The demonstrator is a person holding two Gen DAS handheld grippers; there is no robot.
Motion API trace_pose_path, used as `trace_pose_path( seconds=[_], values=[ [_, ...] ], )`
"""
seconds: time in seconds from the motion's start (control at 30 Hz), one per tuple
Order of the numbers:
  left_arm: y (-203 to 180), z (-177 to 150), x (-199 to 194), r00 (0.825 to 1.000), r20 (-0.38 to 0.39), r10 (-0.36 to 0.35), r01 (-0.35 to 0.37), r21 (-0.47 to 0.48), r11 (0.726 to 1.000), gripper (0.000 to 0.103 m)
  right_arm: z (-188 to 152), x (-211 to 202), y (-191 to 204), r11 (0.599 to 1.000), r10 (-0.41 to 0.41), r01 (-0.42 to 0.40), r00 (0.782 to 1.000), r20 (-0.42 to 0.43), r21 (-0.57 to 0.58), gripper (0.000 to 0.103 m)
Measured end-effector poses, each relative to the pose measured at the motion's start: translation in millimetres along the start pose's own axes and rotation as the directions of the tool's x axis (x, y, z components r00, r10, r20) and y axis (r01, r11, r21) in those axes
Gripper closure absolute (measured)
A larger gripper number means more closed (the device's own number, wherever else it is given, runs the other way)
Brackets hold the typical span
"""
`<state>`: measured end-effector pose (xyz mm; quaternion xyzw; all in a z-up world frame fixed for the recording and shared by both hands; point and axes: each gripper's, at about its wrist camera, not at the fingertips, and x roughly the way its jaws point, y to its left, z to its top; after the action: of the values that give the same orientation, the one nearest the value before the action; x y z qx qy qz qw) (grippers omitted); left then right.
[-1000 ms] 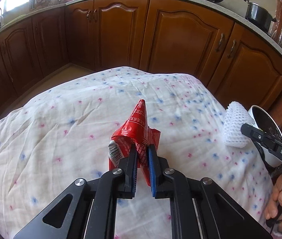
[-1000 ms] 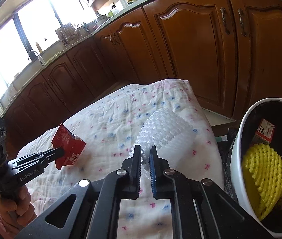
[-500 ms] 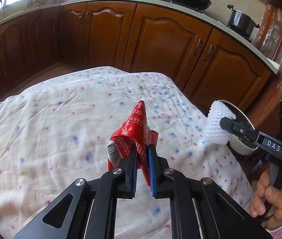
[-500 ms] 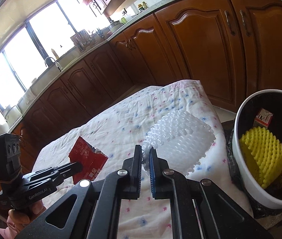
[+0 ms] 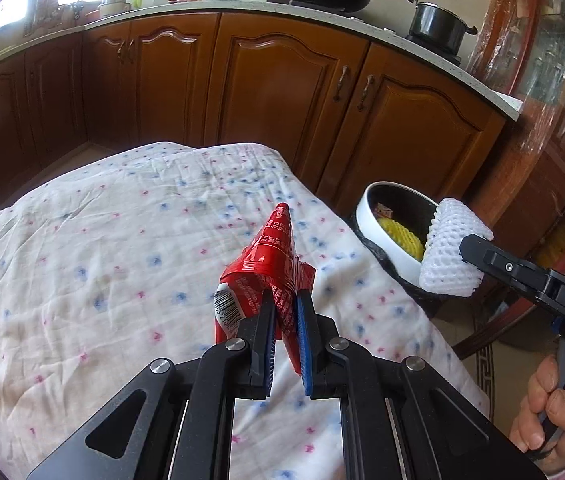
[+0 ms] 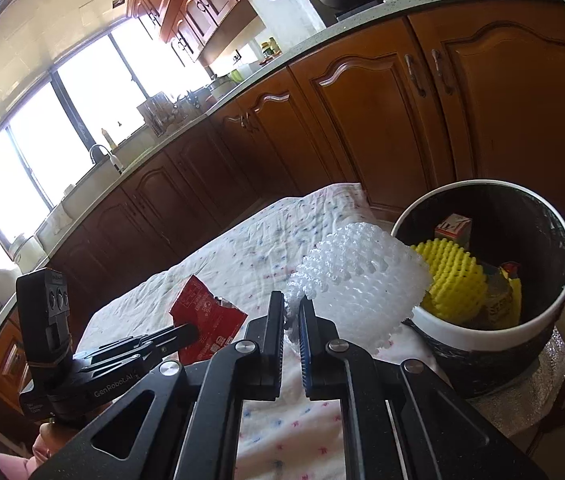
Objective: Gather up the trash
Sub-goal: 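Carry the red wrapper and foam net over the bin and open both grippers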
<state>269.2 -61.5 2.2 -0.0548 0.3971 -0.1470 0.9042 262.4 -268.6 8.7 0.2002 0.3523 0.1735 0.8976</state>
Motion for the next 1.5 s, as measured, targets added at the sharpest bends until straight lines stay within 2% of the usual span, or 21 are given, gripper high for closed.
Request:
trace_pose_path(
  seconds=[0.3,0.73,1.27,1.5],
  values=[
    [-31,5,2,0.999,0.002,-0.032,0.032,0.056,0.998,0.094,-3,-31,-23,0.999,-0.028,0.026,0.999,0.041,0.039,0.096],
    [-58,16,17,0.998,-0.002,-0.060,0.060,0.105,0.993,0.094,-3,-54,-48,0.995,-0.061,0.054,0.995,0.077,0.086,0.096],
    [-101,46,58,0.993,-0.026,-0.113,0.116,0.179,0.977,0.094,21,-56,-81,0.993,-0.068,0.058,0.993,0.097,0.108,0.096],
    [-117,61,87,0.992,-0.044,-0.115,0.122,0.213,0.969,0.094,34,-45,-94,0.991,-0.076,0.067,0.994,0.077,0.114,0.096]
  ],
)
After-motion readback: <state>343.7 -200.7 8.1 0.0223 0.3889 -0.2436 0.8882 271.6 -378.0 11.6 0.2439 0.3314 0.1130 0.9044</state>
